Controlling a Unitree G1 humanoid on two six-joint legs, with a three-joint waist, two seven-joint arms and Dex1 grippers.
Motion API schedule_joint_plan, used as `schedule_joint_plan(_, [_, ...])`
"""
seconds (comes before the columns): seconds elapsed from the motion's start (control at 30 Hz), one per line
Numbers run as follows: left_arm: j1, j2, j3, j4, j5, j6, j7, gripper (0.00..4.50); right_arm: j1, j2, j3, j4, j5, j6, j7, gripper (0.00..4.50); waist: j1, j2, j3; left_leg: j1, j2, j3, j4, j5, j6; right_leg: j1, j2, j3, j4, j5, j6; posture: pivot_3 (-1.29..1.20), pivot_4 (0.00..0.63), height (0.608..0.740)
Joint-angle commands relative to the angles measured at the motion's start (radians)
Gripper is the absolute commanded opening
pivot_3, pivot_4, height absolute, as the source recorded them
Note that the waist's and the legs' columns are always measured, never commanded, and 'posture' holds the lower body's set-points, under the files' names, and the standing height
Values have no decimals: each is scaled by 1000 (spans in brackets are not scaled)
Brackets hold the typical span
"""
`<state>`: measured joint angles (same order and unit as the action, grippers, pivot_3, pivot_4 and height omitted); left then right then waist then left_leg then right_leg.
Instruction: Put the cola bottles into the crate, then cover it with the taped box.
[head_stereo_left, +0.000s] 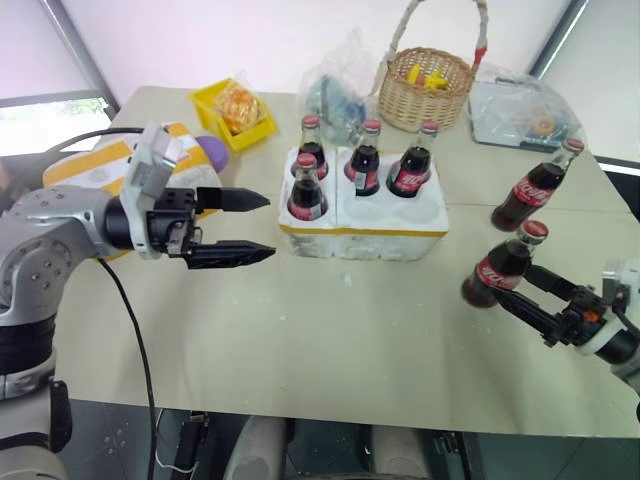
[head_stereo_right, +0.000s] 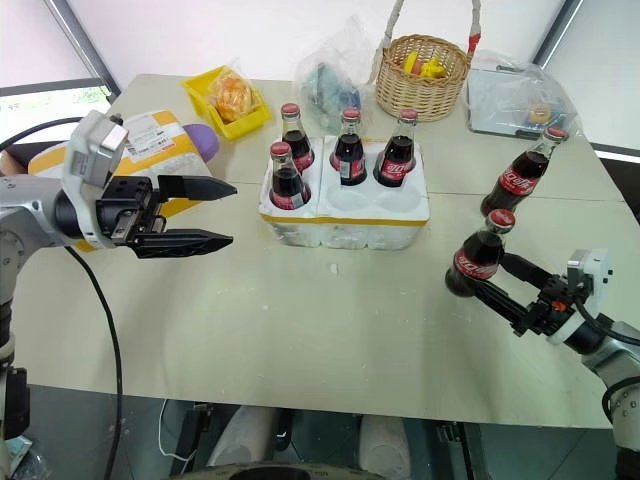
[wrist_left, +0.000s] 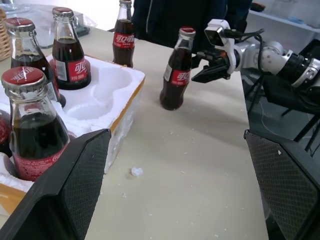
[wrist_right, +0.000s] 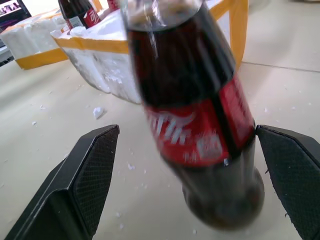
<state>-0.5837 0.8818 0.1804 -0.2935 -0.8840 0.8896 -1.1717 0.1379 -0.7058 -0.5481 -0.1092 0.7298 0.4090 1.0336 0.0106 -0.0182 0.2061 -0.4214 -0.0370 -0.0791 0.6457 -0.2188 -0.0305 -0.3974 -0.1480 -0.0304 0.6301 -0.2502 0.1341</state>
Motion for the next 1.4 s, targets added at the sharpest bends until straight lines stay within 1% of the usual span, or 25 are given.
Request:
schedule_joint_plan(0.03, [-5, 9, 29, -28, -25, -9, 13, 4463, -21, -3, 4, -16, 4, 1, -17, 4500, 0, 0, 0, 0, 0, 0, 0, 0, 0, 0, 0, 0, 0, 0, 0, 0, 150, 737])
schedule_joint_plan(0.33, [-11, 13, 29, -30, -41, -7, 33, 4463, -96, 14, 73, 6, -25, -4, -66, 4500, -2, 0, 0, 0, 0, 0, 0, 0, 0, 0, 0, 0, 0, 0, 0, 0, 150, 737])
schedule_joint_plan(0.6, [-24, 13, 24, -32, -44, -10, 45, 4463, -188, 32, 134, 68, -87, -19, -139, 4500, -3, 0, 0, 0, 0, 0, 0, 0, 0, 0, 0, 0, 0, 0, 0, 0, 150, 737])
schedule_joint_plan(0.7, [-27, 13, 25, -32, -45, -10, 50, 4500, -206, 39, 134, 74, -87, -11, -160, 3627, -3, 1, 0, 0, 0, 0, 0, 0, 0, 0, 0, 0, 0, 0, 1, 0, 150, 737])
schedule_joint_plan(0.73, [-27, 13, 26, -32, -45, -10, 50, 4500, -207, 39, 134, 67, -84, -7, -165, 3132, -2, 0, 0, 0, 0, 0, 0, 0, 0, 0, 0, 0, 0, 1, 1, 0, 150, 737])
schedule_joint_plan(0.77, [-26, 13, 27, -34, -46, -9, 52, 4500, -206, 39, 131, 59, -81, -4, -168, 2890, -2, 0, 0, 0, 0, 0, 0, 0, 0, 0, 0, 0, 0, 1, 1, 0, 150, 737])
schedule_joint_plan(0.9, [-20, 16, 30, -38, -49, -8, 56, 4500, -201, 33, 110, 23, -54, 18, -179, 2890, -4, 1, 0, 0, 0, 0, 0, 0, 0, 0, 1, 0, 0, 1, 1, 0, 150, 737])
schedule_joint_plan(1.03, [-11, 20, 34, -40, -57, -4, 61, 4500, -213, 1, 77, -22, -21, 43, -177, 2890, -4, 2, 1, 0, 0, 0, 0, 0, 0, 0, 1, 0, 0, 1, 1, 0, 150, 737])
schedule_joint_plan(1.1, [-4, 25, 41, -39, -65, 1, 62, 4500, -255, -24, 64, -43, 6, 68, -180, 2890, -4, 4, 2, -1, 0, 0, 0, 0, 0, -1, 1, 0, 0, 1, 1, 0, 150, 737])
schedule_joint_plan(1.17, [8, 32, 53, -39, -78, 8, 65, 4500, -328, -58, 64, -62, 40, 104, -186, 2890, -11, 8, 5, -1, 0, 0, 0, 0, 0, -2, 1, 1, 0, 1, 1, 0, 150, 737])
schedule_joint_plan(1.23, [28, 38, 65, -48, -81, 6, 70, 4500, -430, -89, 73, -76, 94, 155, -192, 2890, -22, 11, 7, -2, 0, 2, 1, 0, 0, -4, 0, 2, 1, 2, 0, 0, 150, 737])
schedule_joint_plan(1.3, [48, 37, 77, -57, -82, 3, 83, 4500, -541, -102, 100, -71, 137, 193, -185, 2890, -27, 12, 7, -3, 0, 2, 0, 0, 0, -5, 0, 2, 2, 2, 1, 0, 150, 737])
schedule_joint_plan(1.4, [72, 32, 96, -75, -90, -1, 105, 4500, -718, -93, 163, -26, 163, 230, -164, 2890, -28, 12, 7, -3, 3, 0, -1, 0, 1, -7, 4, 2, 2, 3, 3, 0, 150, 737])
